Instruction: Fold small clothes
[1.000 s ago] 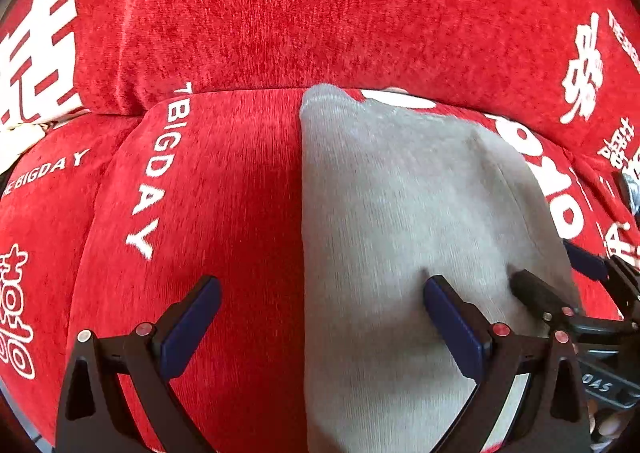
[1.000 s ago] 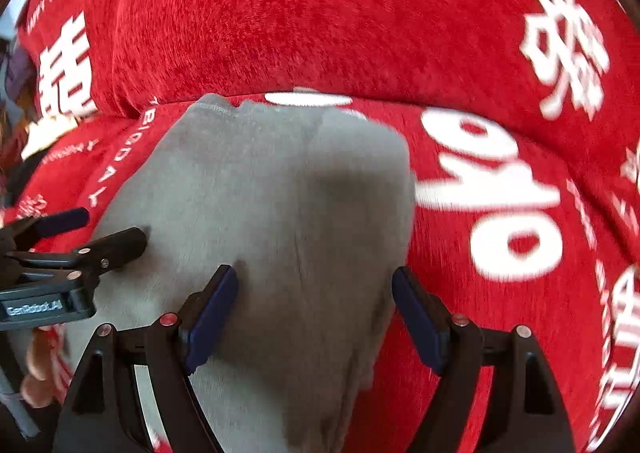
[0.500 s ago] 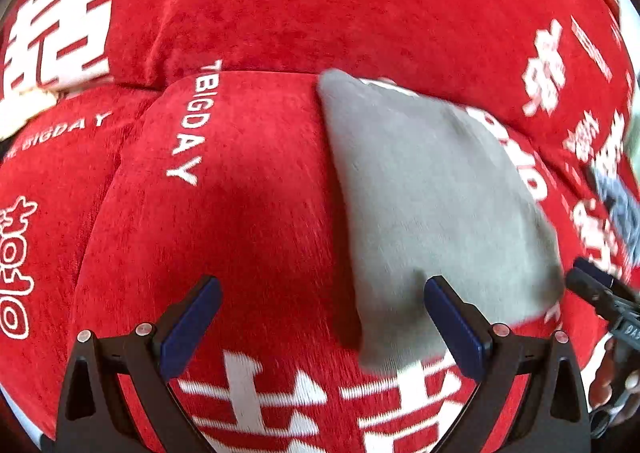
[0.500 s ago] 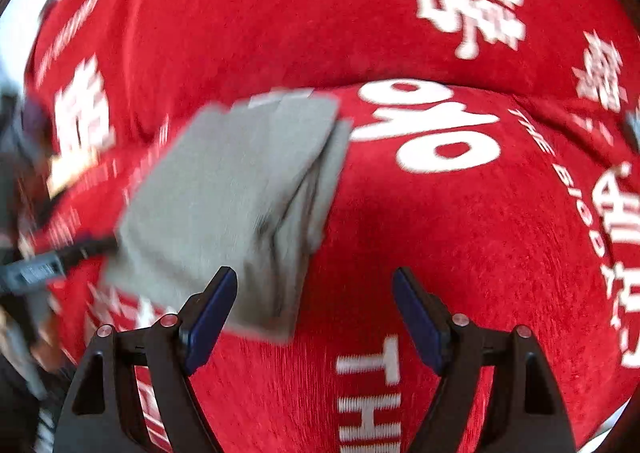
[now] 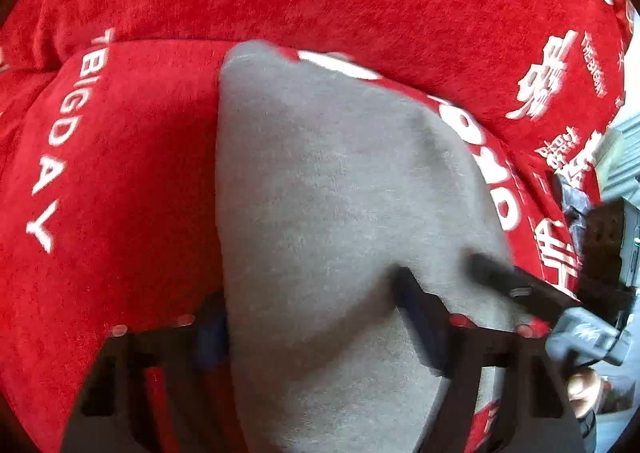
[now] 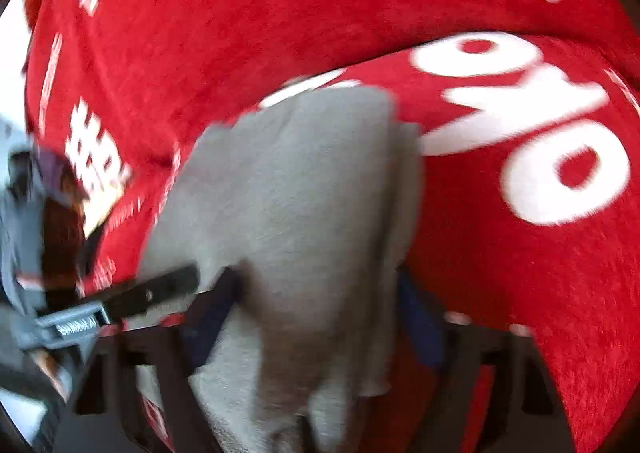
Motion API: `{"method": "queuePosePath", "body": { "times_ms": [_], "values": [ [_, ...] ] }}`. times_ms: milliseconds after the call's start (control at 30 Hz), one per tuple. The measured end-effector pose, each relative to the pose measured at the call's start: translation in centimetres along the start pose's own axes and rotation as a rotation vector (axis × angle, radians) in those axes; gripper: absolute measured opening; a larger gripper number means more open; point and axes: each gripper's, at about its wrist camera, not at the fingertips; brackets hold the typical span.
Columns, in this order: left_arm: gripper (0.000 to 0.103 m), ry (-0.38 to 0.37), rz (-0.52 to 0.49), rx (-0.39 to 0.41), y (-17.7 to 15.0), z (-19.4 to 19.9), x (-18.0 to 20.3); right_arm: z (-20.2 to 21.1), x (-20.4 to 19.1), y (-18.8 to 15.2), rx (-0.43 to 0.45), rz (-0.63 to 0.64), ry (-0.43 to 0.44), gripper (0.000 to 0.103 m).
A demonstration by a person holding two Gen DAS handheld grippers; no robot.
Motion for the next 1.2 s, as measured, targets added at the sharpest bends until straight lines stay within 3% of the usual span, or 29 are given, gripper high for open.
{"method": "queuePosePath", "body": {
  "times_ms": [67,167,267,367,700,1200],
  "values": [
    [0.058,0.022,-0.035,0.029,-0.4,0.5,0.5,0.3,-1.5,-0.1,0.025,0.068,-0.033,0.047],
    [0.043,0.021,-0.049,0.06,-0.8,1.9,0.7,1.7,-2.5,-0.2,0.058,0.078,-0.041,0.034],
    [0.038,0.018,-0.05,0.061,-0.9,3.0,0.9,3.2,-4.1,-1.0,0.086,0.109,-0.062,0.033],
    [0.037,0.044,-0.076,0.066,-1.7,4.3,1.6,4.4,-5.6,-1.9,0.1,0.128,-0.064,0.032],
    [0.037,0.03,-0.083,0.099,-5.7,9.3,0.4,7.6,-10.0,-6.1,0.134,0.18,-0.063,0.032],
    [0.037,0.052,-0.056,0.118,-13.8,12.9,-4.0,6.5,-15.2,-13.7,0.107,0.228,-0.049,0.032]
  ]
}}
Point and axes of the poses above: each gripper's, at about its wrist camera, not at the fingertips, and z roughly against the way its jaws point, x to its right, y to its top, and after that the axes turned 1 degree about -x, right-handed
